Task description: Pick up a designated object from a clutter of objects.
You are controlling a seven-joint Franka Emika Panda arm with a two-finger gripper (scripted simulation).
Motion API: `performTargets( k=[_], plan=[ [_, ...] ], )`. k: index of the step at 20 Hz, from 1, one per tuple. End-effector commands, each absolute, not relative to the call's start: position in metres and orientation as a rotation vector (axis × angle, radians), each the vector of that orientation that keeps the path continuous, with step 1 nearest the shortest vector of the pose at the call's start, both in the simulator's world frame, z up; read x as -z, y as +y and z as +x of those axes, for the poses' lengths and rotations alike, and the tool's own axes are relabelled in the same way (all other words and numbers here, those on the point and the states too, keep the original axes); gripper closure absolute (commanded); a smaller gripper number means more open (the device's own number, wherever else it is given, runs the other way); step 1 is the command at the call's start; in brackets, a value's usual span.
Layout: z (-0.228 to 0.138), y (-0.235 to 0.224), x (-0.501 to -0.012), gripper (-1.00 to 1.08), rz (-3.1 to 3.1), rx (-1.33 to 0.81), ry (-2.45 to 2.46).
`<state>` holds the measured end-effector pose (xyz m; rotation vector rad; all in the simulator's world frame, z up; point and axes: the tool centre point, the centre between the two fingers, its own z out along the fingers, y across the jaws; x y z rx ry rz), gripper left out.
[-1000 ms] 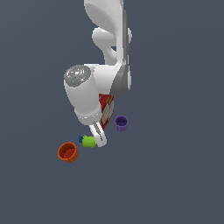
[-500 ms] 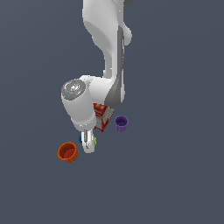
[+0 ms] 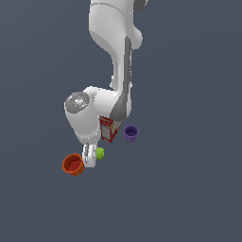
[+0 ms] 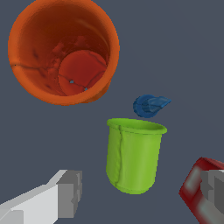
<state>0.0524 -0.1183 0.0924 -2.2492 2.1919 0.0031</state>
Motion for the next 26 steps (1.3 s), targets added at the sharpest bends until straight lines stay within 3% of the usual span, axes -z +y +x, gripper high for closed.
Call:
performTargets(
  k=[1, 21, 22, 26],
  plan=[
    [0.053, -0.12, -0.09, -0.92, -2.232, 0.0, 2.211],
    [0.052, -0.12, -0.04, -0.92, -2.228, 0.0, 2.215],
    [0.052, -0.12, -0.04, 1.08, -2.228, 0.0, 2.215],
    [0.052, -0.12, -0.04, 1.08, -2.228, 0.0, 2.215]
  ],
)
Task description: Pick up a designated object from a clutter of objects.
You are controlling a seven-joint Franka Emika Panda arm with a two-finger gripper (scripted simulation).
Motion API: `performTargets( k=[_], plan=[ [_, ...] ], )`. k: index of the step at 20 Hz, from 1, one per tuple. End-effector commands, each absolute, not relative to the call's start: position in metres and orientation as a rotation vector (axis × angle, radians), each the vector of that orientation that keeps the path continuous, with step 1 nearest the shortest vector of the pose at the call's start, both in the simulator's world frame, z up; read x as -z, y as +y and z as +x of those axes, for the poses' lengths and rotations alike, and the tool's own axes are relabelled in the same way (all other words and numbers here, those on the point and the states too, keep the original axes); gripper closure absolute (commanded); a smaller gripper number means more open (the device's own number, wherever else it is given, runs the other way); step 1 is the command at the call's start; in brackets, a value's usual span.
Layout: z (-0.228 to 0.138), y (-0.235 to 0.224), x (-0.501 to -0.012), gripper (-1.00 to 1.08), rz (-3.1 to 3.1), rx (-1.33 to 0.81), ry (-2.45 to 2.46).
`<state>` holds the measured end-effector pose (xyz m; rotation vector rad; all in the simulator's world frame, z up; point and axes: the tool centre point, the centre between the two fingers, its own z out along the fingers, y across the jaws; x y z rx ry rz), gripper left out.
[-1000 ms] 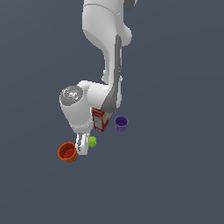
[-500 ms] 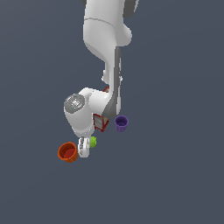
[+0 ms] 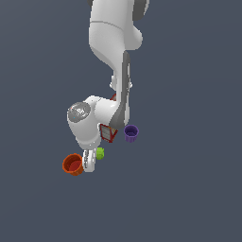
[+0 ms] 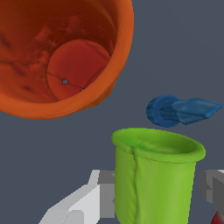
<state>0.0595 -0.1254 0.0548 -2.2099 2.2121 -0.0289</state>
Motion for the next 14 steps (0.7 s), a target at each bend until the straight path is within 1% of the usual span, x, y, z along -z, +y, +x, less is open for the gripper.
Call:
performTargets(
  k=[1, 5, 6, 8, 14],
  plan=[
    [0.052, -0.12, -0.04, 1.08, -2.228, 0.0, 2.215],
    [0.052, -0.12, -0.04, 1.08, -2.228, 0.0, 2.215],
    [0.06, -0.125, -0.055, 1.08, -2.21, 0.029, 2.212],
    [0.06, -0.124, -0.056, 1.08, -2.21, 0.029, 2.212],
    [0.063, -0.107, -0.073, 1.08, -2.211, 0.028, 2.213]
  ],
)
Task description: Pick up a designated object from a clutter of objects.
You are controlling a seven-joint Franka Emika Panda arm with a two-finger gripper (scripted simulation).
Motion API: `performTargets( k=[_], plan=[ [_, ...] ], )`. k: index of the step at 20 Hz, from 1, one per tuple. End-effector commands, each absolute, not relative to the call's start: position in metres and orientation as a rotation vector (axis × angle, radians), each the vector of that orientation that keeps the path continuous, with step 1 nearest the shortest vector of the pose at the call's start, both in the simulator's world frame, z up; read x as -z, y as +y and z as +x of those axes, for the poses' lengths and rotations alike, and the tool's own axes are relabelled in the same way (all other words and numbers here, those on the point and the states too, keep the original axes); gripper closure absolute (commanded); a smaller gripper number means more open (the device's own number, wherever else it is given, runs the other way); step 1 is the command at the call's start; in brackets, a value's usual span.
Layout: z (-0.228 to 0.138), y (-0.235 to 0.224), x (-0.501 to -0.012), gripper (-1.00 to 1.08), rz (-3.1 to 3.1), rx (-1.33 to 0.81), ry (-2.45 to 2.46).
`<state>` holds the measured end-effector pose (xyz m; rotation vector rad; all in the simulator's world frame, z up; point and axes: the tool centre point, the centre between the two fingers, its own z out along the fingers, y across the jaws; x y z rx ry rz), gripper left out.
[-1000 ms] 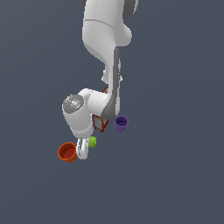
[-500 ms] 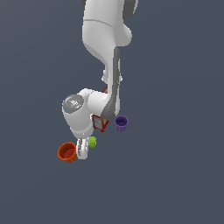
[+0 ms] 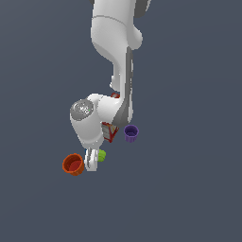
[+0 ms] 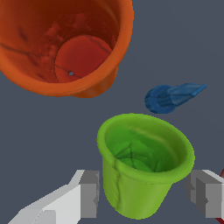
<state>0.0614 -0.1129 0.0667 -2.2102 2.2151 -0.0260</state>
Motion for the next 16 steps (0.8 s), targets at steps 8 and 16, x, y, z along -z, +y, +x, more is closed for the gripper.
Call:
performTargets(
  k=[8, 16],
  plan=[
    [0.075, -0.052, -0.126, 1.08, -2.214, 0.024, 2.215],
    [0.092, 0.019, -0.196, 1.08, -2.217, 0.02, 2.217]
  ],
)
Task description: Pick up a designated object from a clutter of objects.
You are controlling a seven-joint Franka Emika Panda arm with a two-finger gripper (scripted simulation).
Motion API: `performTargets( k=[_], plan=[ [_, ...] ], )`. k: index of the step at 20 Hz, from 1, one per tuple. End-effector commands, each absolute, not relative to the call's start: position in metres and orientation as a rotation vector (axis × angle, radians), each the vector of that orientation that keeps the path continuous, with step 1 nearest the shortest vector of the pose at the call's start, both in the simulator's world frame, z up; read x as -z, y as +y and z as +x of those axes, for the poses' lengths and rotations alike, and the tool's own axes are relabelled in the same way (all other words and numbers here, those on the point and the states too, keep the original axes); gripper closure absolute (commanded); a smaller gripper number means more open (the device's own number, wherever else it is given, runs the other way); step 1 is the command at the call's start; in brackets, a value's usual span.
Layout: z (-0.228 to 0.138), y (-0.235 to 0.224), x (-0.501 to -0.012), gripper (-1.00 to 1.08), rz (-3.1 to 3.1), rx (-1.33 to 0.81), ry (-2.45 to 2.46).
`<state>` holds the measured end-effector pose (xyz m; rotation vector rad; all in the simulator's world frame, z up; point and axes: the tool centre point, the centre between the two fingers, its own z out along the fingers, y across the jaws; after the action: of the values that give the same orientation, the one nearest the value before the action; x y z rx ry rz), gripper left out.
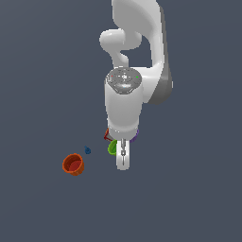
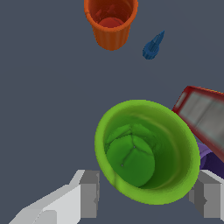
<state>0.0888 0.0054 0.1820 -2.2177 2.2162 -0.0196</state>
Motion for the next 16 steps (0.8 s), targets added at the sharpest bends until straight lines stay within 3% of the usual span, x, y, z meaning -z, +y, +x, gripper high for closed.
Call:
performTargets(
  k=[1, 16],
  plan=[
    [0.094, 0.028, -0.205, 1.08, -2.218, 0.02, 2.217],
    [0.125, 0.144, -0.318, 1.08, -2.224, 0.009, 2.217]
  ],
)
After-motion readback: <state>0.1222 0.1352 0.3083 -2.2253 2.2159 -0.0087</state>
